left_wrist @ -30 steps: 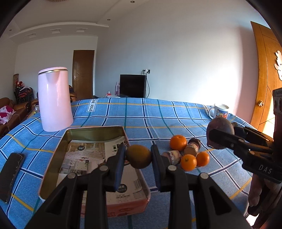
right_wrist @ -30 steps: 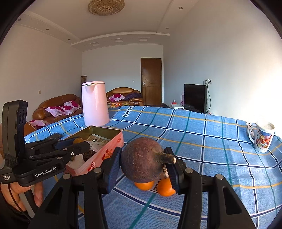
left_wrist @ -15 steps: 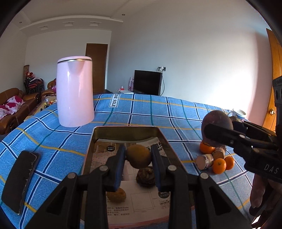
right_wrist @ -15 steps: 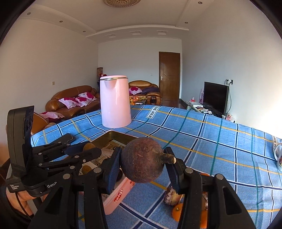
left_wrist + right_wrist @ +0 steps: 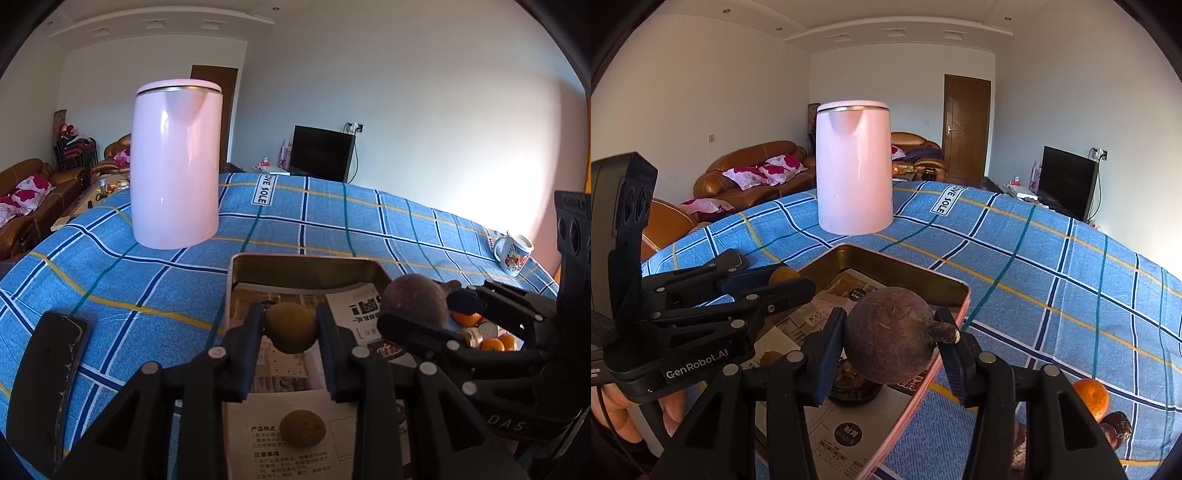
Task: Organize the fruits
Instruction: 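Lower the mangosteen into the tin and open the right tool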
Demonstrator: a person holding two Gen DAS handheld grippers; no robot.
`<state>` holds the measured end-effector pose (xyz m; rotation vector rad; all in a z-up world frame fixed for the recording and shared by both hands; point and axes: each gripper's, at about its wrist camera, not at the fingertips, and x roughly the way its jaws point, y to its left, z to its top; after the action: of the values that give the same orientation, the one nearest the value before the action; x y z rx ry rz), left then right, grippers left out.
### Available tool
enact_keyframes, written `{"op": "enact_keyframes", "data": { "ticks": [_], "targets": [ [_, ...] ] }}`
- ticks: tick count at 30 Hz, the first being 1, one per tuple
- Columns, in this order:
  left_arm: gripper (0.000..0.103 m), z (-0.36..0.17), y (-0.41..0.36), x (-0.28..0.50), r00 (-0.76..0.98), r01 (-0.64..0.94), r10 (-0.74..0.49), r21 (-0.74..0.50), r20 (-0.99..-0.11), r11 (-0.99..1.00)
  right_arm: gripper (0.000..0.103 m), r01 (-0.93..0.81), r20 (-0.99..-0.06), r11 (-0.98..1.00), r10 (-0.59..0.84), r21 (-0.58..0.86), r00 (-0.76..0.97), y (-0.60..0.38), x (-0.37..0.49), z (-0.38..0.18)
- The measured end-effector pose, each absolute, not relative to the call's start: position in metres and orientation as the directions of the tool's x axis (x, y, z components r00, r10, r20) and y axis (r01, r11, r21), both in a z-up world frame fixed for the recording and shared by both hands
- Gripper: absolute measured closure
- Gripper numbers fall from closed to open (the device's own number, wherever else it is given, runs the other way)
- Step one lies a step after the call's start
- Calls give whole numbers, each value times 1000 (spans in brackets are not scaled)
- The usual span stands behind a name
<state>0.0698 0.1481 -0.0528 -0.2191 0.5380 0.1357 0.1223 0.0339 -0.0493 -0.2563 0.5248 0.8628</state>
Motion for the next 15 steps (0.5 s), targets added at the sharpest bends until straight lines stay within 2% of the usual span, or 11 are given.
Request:
{"op": "enact_keyframes", "data": {
  "ticks": [4,6,9,11,15],
  "targets": [
    [73,-54,149,70,844,-196,81,-164,-530,967,52,-785,-568,619,644,-7,513,45,124,-57],
    [70,-53,151,67,845,-205,88,-168,-528,964,52,-787,-576,617,646,7,502,47,126,-58],
    [56,-52,152,63,845,-237,125,-154,-521,959,47,-785,-570,619,646,1,509,46,122,-56],
    [34,-49,152,56,854,-250,134,-172,-503,953,36,-776,-551,631,647,-3,528,36,116,-51],
    [30,-42,138,44,875,-235,136,-162,-464,959,35,-751,-525,658,622,-51,581,0,101,-44]
  ]
}}
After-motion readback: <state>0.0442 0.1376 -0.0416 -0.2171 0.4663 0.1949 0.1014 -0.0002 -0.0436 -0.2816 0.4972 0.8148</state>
